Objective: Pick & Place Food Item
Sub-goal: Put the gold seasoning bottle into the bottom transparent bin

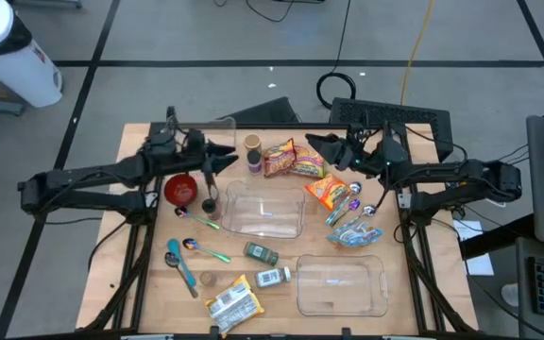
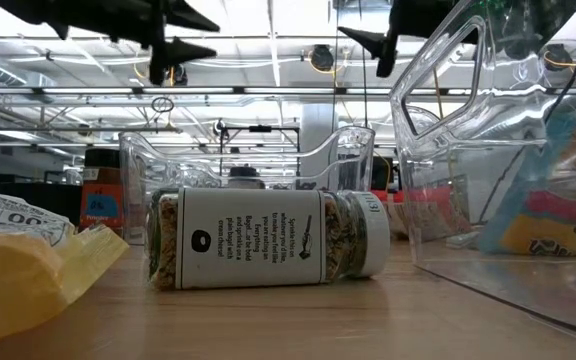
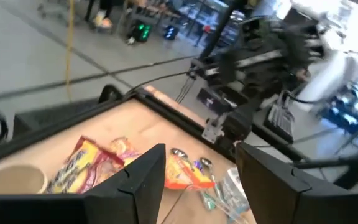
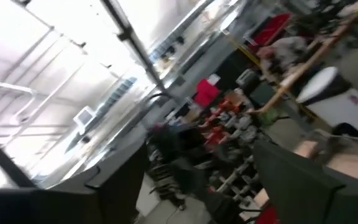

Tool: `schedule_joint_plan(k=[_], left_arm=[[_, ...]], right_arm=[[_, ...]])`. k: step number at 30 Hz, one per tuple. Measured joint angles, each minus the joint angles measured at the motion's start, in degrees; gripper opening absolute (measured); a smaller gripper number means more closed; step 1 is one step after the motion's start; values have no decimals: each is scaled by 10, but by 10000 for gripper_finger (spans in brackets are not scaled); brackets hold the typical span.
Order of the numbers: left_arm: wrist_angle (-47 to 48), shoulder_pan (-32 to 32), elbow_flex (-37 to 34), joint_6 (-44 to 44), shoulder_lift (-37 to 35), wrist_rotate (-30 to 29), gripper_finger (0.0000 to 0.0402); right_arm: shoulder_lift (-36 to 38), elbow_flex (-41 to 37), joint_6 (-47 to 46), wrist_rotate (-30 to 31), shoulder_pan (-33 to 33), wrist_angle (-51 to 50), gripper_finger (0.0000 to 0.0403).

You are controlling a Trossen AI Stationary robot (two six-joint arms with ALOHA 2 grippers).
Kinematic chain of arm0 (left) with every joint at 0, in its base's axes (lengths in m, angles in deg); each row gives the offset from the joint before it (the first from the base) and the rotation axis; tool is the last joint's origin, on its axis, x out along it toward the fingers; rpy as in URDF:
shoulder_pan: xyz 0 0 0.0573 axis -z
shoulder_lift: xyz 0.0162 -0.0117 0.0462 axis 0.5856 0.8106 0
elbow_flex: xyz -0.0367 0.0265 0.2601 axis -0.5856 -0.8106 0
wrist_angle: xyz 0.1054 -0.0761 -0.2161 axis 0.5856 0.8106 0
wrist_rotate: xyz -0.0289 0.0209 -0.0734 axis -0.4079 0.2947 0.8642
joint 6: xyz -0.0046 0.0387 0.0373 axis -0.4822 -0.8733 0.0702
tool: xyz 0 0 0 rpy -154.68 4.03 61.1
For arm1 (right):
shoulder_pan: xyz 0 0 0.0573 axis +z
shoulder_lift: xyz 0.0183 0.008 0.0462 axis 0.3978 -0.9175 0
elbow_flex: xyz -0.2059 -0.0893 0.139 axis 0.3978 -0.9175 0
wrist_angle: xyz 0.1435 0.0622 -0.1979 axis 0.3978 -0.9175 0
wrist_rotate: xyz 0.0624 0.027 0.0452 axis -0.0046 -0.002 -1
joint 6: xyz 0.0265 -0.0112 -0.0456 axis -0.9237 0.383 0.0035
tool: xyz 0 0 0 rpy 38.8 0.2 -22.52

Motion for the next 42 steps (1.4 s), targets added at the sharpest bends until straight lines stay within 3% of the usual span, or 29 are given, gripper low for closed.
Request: schedule_joint_plan(k=[5, 10, 18, 25, 35, 42], left_arm=[[-3, -36, 49, 47, 53, 33, 200], [43, -64, 152, 13, 108, 58, 207], [279, -83, 330, -80, 215, 60, 265], [437, -89, 447, -176, 311, 58, 320], [494, -121, 486, -239, 399, -39, 372], [506, -146, 486, -190, 425, -48, 390]], right_arm=[[3, 0, 21, -55, -27, 15, 317], [3, 0, 20, -114, -72, -10, 318], [3, 0, 20, -206, -112, -20, 318], [3, 0, 50, -220, -110, -55, 318], [3, 0, 71, -219, -112, -94, 318], [2, 0, 71, -218, -116, -102, 318]])
